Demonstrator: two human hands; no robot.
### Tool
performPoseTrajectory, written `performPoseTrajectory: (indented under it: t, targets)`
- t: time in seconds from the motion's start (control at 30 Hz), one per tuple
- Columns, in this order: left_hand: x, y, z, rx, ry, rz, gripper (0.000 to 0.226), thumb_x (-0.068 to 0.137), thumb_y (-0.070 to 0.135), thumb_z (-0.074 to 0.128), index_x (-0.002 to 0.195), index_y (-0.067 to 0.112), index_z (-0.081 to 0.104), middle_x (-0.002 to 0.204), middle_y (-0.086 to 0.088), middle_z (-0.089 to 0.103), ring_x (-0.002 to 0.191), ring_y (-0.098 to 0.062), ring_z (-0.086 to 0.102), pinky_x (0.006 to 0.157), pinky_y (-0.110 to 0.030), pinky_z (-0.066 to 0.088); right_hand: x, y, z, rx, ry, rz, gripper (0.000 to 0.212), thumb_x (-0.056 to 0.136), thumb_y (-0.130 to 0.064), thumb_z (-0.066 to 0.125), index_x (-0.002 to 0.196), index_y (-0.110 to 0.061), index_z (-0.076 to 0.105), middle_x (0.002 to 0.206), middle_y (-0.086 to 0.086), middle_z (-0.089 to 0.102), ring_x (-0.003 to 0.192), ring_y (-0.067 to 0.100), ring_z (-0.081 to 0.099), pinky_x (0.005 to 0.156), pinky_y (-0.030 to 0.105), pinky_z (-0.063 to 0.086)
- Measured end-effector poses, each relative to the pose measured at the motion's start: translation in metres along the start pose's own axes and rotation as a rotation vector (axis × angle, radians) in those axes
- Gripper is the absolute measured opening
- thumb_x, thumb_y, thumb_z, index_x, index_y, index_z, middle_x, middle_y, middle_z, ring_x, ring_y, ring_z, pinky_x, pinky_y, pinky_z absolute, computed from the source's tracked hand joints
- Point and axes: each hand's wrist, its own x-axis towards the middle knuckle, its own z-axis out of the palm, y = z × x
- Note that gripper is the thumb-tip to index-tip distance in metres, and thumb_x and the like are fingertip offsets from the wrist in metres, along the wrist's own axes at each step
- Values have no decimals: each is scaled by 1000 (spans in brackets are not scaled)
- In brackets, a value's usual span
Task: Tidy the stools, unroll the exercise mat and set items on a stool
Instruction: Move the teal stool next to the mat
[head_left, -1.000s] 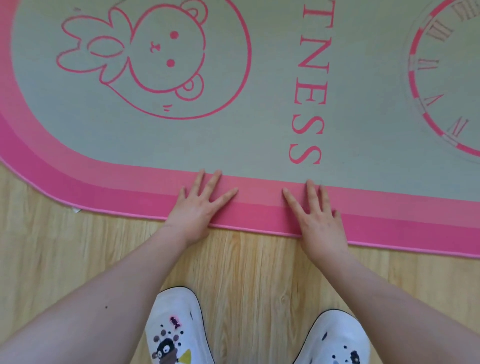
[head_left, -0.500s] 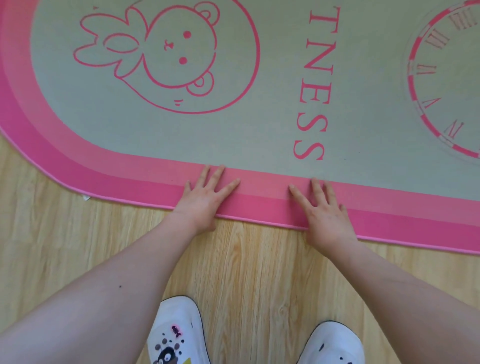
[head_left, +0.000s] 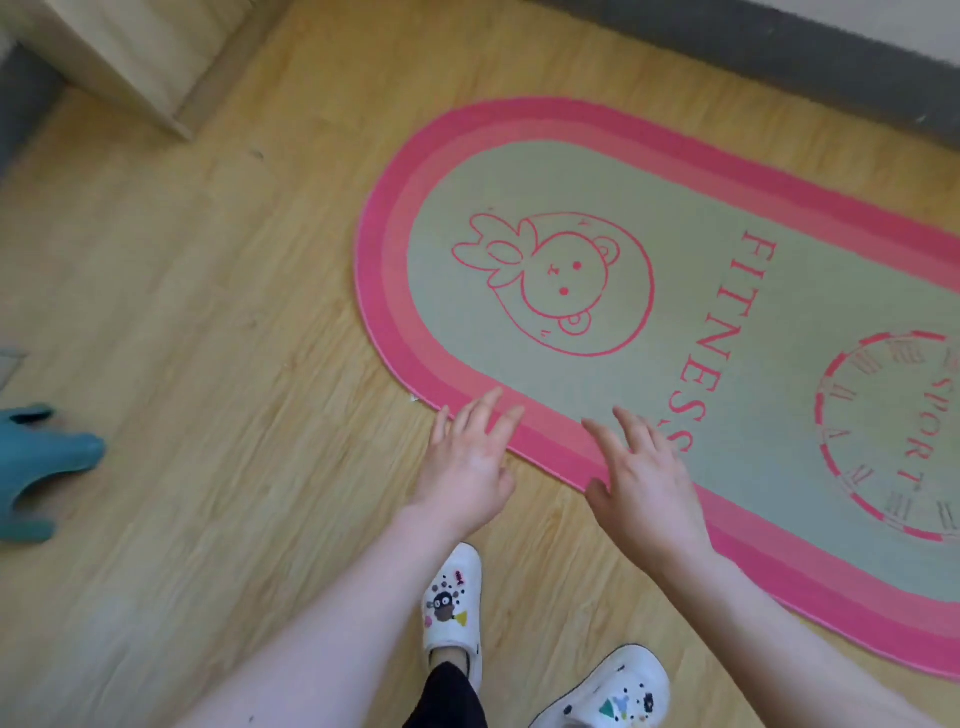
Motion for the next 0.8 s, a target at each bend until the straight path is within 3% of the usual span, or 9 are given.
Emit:
performPoseTrajectory:
  t: [0.17,0.33,0.57,0.8]
  targets:
    - [-79,-40,-114,-100,203,-160,67,80,25,55,144,23,35,152,-3,28,134,-21,32,110,-38,22,-22,-110,-97,-65,46,-162,62,84,-19,52,143,-26,36,148,6,37,135,26,33,110,36,27]
    - [-159,-109,-188,-215,322,-324,63,82,26,58,142,25,37,150,0,30,133,-22,33,109,-34,22,-39,-231,-139,-135,58,-366,57,84,-21,51,139,-26,39,138,0,45,125,24,39,103,34,32]
    - [-281,-229,-234,-329,407,-540,59,90,32,55,144,28,31,151,5,24,135,-18,29,110,-32,25,-57,-398,-133,-163,-10,-587,54,89,-24,48,141,-29,37,141,-5,45,128,19,38,103,31,35]
    - [-375,-331,-238,-417,509,-748,60,88,31,60,142,23,37,148,4,32,134,-15,33,109,-30,28,-65,-545,-96,-167,-93,-783,54,90,-23,49,143,-26,37,139,-3,47,124,20,42,97,33,41]
